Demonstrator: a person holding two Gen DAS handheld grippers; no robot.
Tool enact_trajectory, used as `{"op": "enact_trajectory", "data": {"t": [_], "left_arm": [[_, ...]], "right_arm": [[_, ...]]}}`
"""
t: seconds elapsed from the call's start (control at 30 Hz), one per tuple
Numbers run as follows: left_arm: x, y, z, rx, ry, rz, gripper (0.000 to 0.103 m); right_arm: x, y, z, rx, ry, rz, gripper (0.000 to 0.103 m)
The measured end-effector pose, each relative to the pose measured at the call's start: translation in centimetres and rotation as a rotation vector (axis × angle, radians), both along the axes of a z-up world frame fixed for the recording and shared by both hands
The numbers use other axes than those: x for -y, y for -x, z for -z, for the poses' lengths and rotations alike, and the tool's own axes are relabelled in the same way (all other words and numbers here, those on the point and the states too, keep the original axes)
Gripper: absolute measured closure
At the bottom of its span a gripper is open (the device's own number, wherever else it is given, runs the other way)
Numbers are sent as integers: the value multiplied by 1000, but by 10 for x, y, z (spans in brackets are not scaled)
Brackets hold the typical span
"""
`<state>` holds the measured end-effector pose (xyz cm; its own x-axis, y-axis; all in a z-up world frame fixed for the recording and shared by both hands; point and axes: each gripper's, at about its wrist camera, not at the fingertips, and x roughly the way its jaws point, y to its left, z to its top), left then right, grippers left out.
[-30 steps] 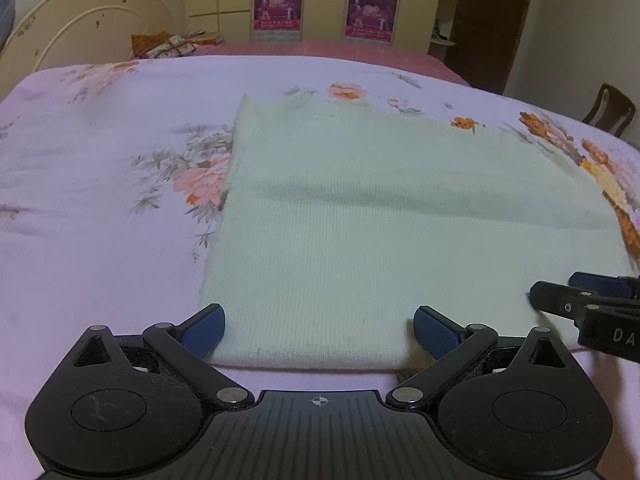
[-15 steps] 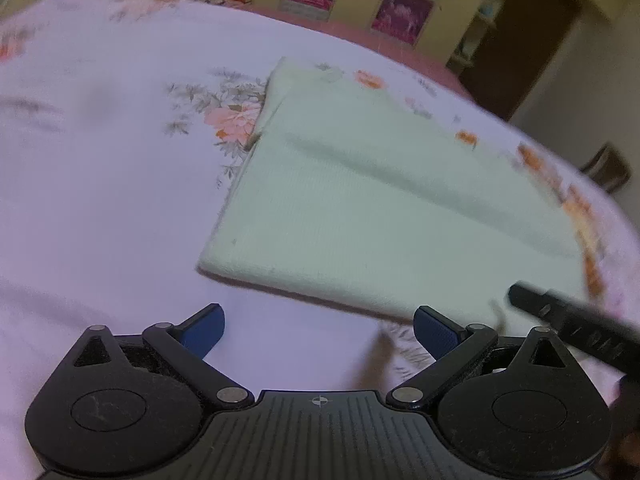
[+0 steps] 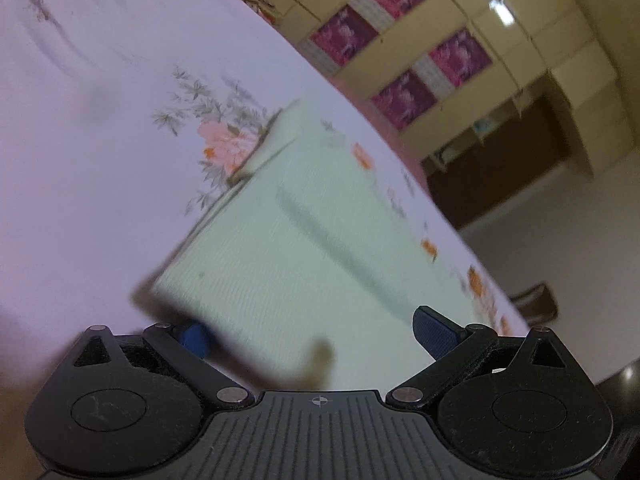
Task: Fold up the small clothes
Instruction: 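Roll the left gripper and grasp the sweater square's side edge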
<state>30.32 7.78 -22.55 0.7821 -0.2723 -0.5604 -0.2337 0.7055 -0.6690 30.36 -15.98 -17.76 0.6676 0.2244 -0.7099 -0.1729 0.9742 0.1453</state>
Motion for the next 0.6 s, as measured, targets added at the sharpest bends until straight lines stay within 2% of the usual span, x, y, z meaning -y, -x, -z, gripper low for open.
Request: {"op": "enact_trajectory", "data": {"t": [0.1, 0.17, 0.23, 0.37, 0.43, 0.5, 0.6], "left_arm": [[1, -10, 3, 30, 10, -32, 5], [0, -19, 6, 33, 20, -52, 19], [-5, -27, 11, 28, 43, -72, 38], [-12, -40, 17, 16, 50, -95, 57], [-14, -47, 21, 7, 57, -93, 80], [-15, -50, 24, -11, 54, -93, 93], [-15, -52, 24, -12, 40, -76, 93]], "right_arm": [[-1, -9, 2, 4, -8, -1, 45], [-2, -15, 2, 10, -10, -3, 45], [-4, -24, 2, 20, -14, -6, 45], [-12, -42, 0, 46, -4, -20, 45], [-17, -50, -1, 61, 4, -30, 46], [-24, -55, -3, 92, 28, -42, 46], [-34, -59, 0, 126, 105, -49, 46]]}}
